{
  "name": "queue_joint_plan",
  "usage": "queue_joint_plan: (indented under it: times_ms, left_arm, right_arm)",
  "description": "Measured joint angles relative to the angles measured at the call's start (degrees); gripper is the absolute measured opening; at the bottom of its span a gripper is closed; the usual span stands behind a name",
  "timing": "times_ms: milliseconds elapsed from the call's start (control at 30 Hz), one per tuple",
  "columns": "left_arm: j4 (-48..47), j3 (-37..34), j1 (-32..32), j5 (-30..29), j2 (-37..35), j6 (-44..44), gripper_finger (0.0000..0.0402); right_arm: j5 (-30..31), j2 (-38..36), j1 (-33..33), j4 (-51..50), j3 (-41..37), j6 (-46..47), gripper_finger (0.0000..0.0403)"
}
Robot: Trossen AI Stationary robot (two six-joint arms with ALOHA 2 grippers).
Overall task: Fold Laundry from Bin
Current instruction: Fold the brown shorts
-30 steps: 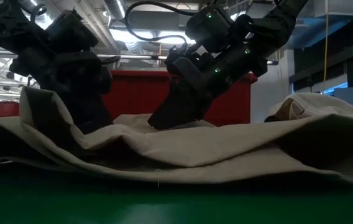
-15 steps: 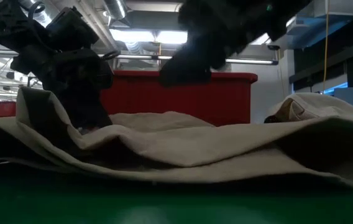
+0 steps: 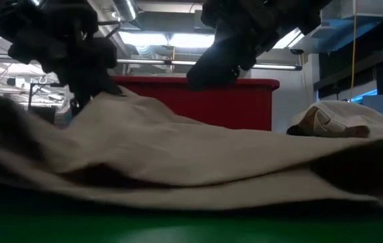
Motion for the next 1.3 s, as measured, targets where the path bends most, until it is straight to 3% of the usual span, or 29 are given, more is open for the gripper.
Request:
queue_joint_plan:
  times_ms: [100, 400, 700, 867, 1167, 1300]
  left_arm:
    - [-6.7, 0.0, 1.9, 3.2, -4.0, -0.2, 0.0004]
    - [-18.6, 0.0, 6.4, -0.6, -11.8, 1.7, 0.0005]
    - [-38.9, 0.0, 8.2, -17.4, -14.7, -1.1, 0.0004]
    - [-40.0, 0.0, 8.1, -25.5, -14.3, -0.3, 0.0002]
    - [-48.6, 3.6, 8.3, -31.9, -14.3, 1.7, 0.0002]
    - [-49.1, 3.7, 8.4, -31.1, -14.3, 4.3, 0.0005]
  right_arm:
    - [0.8, 0.0, 0.0, -0.2, 0.0, -0.2, 0.0209]
    - [1.5, 0.0, 0.0, -0.3, 0.0, -1.3, 0.0209]
    - [3.0, 0.0, 0.0, -1.0, 0.0, -1.5, 0.0209]
    - [4.9, 0.0, 0.0, -0.9, 0.0, -1.6, 0.0209]
    - [5.3, 0.0, 0.0, -0.7, 0.0, -1.6, 0.0209]
    - [5.4, 0.0, 0.0, 0.3, 0.0, -2.0, 0.0209]
